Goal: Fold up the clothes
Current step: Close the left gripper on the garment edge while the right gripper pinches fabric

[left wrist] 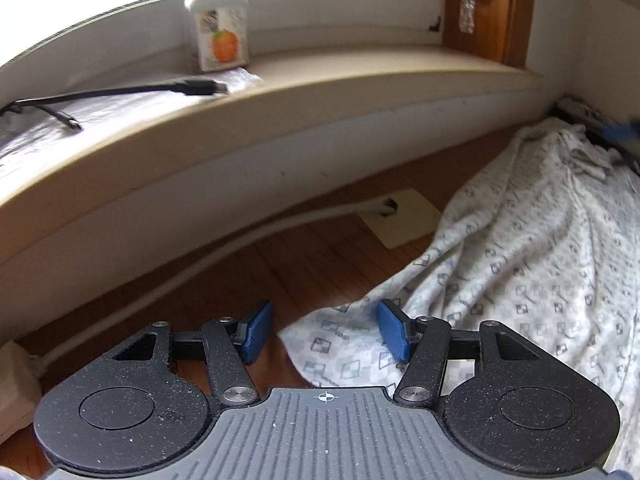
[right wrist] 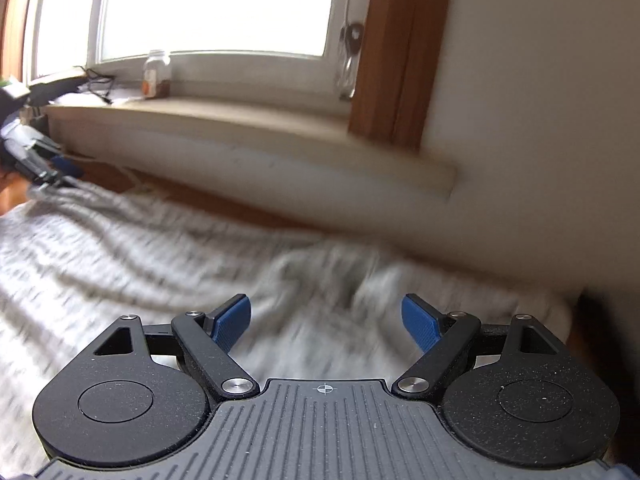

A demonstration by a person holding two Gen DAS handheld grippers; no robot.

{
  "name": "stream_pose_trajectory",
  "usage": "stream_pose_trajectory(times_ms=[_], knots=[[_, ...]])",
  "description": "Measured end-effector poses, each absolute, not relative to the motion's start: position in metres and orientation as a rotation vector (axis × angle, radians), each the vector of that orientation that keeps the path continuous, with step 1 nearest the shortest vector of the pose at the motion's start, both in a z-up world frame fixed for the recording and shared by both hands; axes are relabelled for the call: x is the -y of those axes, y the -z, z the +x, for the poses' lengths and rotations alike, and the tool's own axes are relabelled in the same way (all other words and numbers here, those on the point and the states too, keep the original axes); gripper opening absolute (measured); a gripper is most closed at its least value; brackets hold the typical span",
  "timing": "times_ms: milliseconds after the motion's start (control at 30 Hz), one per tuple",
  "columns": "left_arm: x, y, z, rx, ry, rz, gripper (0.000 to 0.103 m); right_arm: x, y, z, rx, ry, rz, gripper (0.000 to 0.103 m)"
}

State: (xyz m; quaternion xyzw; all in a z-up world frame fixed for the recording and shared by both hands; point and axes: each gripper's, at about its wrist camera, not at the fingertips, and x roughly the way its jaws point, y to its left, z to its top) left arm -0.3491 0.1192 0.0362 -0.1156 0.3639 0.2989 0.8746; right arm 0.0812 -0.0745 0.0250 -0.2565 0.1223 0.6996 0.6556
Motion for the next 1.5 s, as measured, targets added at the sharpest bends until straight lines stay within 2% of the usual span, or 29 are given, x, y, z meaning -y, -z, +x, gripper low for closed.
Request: stream_pose_trajectory(times_ms=[133,367,700,733,800,867,900,933,967,1000,1200,1267,1333,1400,1500], knots=[[-0.117,-0.034,-0.347,-0.770,-0.601,-0.233,0.060,0.024,-0.031,0.088,-0.249,-1.502,-0.707,0.081],[-0.109,-0.035,-0.349,-0.775,-0.589,-0.207,0.040,-0.039,-0.006,0.101,-0.339,-1.468,-0.823,0.076],[-0.100,-0.038,-0.353,-0.779,-0.572,-0.178,0.043,-0.062,0.005,0.110,-0.425,-1.564,-0.824,0.073],[-0.100,-0.037,-0.355,-0.777,-0.570,-0.182,0.043,-0.062,0.006,0.113,-0.447,-1.573,-0.802,0.069],[-0.100,-0.037,-0.358,-0.773,-0.567,-0.191,0.043,-0.061,0.005,0.120,-0.511,-1.621,-0.741,0.033],[-0.098,-0.038,-0.360,-0.770,-0.567,-0.190,0.043,-0.055,0.004,0.119,-0.493,-1.616,-0.733,0.024],[-0.098,-0.038,-0.360,-0.768,-0.568,-0.189,0.041,-0.051,0.002,0.117,-0.471,-1.609,-0.732,0.013],[-0.097,-0.039,-0.361,-0.764,-0.567,-0.188,0.033,-0.047,-0.001,0.115,-0.445,-1.604,-0.727,0.010],[-0.095,-0.041,-0.361,-0.757,-0.578,-0.185,0.015,-0.043,-0.005,0.113,-0.420,-1.597,-0.716,0.005],[-0.093,-0.044,-0.362,-0.743,-0.600,-0.170,0.004,-0.040,-0.008,0.112,-0.400,-1.588,-0.705,0.001],[-0.085,-0.069,-0.371,-0.639,-0.704,-0.100,0.004,-0.031,-0.021,0.116,-0.328,-1.550,-0.695,0.001],[-0.083,-0.077,-0.373,-0.620,-0.708,-0.087,0.004,-0.027,-0.015,0.123,-0.348,-1.559,-0.721,0.004],[-0.081,-0.082,-0.374,-0.606,-0.712,-0.078,0.004,-0.029,-0.007,0.124,-0.333,-1.549,-0.742,0.014],[-0.079,-0.085,-0.375,-0.591,-0.719,-0.077,0.004,-0.033,0.001,0.128,-0.340,-1.531,-0.763,0.036],[-0.077,-0.086,-0.378,-0.583,-0.712,-0.079,0.004,-0.041,0.009,0.135,-0.346,-1.505,-0.796,0.057]])
